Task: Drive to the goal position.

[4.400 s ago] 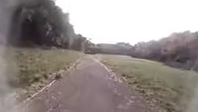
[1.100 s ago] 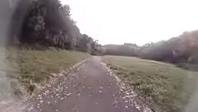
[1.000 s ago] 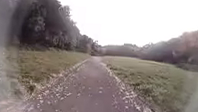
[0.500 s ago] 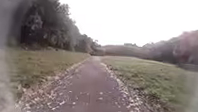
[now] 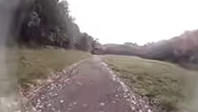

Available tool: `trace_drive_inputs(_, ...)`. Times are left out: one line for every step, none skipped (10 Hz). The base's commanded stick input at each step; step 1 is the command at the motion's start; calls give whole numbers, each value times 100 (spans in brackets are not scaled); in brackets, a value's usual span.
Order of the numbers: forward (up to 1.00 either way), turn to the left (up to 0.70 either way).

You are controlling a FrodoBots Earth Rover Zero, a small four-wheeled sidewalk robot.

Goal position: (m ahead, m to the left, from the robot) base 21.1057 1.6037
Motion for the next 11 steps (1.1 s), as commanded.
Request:
trace_drive_inputs(85, 0)
trace_drive_inputs(85, 0)
trace_drive_inputs(85, 0)
trace_drive_inputs(85, 0)
trace_drive_inputs(85, 0)
trace_drive_inputs(85, 0)
trace_drive_inputs(85, 0)
trace_drive_inputs(85, 0)
trace_drive_inputs(85, 0)
trace_drive_inputs(85, 0)
trace_drive_inputs(85, 0)
